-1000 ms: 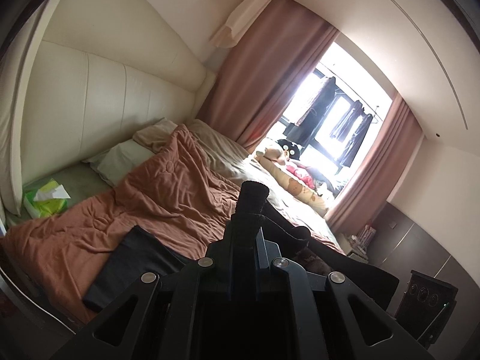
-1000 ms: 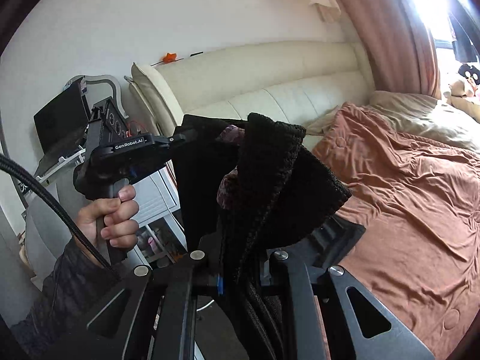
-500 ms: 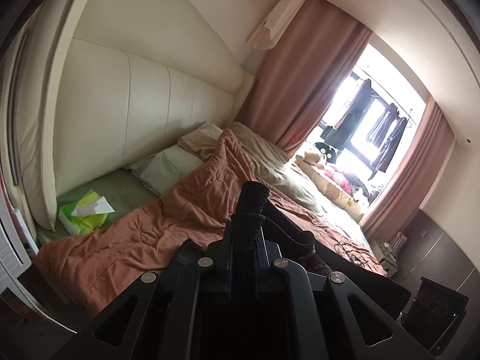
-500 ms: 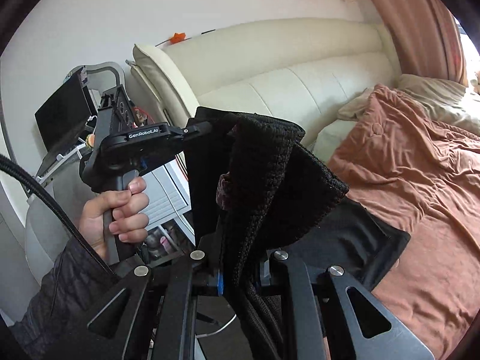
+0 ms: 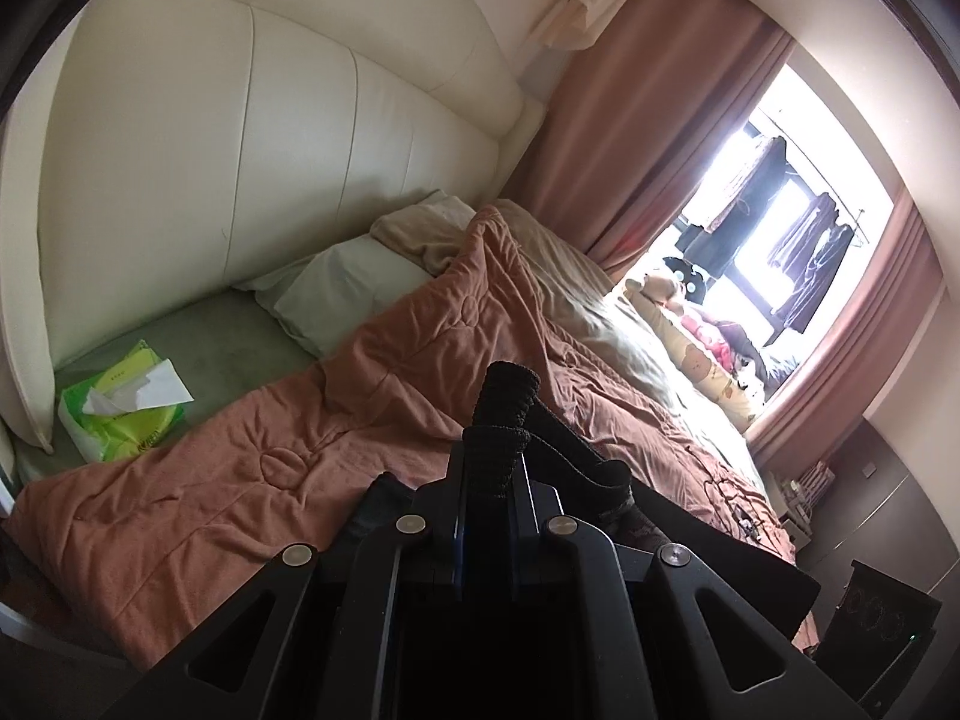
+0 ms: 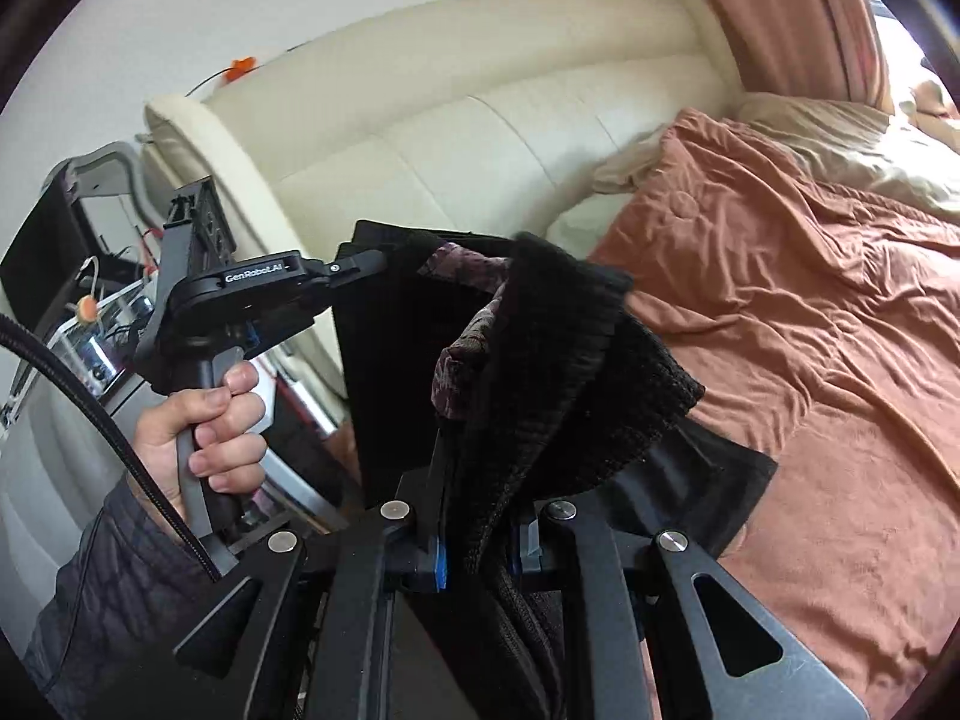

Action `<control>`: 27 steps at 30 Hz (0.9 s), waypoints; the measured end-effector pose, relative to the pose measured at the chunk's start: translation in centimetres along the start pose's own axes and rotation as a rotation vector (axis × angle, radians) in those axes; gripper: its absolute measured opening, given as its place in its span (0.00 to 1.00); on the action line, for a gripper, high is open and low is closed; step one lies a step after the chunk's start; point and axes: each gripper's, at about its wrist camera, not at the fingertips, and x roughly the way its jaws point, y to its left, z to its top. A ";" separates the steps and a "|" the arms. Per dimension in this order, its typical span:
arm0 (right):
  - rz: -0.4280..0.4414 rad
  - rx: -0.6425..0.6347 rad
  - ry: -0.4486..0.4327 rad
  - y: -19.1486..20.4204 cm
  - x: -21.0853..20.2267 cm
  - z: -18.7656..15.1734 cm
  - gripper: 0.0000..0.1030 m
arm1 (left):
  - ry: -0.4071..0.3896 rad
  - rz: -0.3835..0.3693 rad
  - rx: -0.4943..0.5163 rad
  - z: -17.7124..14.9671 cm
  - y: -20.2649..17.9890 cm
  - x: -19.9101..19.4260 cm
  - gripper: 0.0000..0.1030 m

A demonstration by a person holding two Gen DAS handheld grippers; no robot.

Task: Fold small clothes
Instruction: 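Lift the folded garment with both grippers and carry it toward the bed's end, then lower the folded garment onto the bed and open both grippers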

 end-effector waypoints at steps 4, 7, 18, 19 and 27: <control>-0.014 0.025 0.009 -0.6 2.2 1.0 0.10 | 0.015 0.028 -0.005 0.7 0.5 3.2 0.09; -0.032 0.061 0.023 -2.1 3.4 1.0 0.10 | 0.038 0.051 -0.001 0.9 0.9 5.7 0.09; -0.297 0.160 0.146 -8.4 9.6 0.6 0.67 | 0.150 0.189 -0.029 -1.2 2.2 13.7 0.39; -0.286 0.177 0.153 -9.0 9.8 0.4 0.69 | 0.157 0.201 -0.038 -1.8 2.5 13.9 0.46; -0.239 0.264 0.168 -10.2 7.7 -1.3 0.69 | 0.188 0.242 -0.038 -5.7 3.0 12.1 0.54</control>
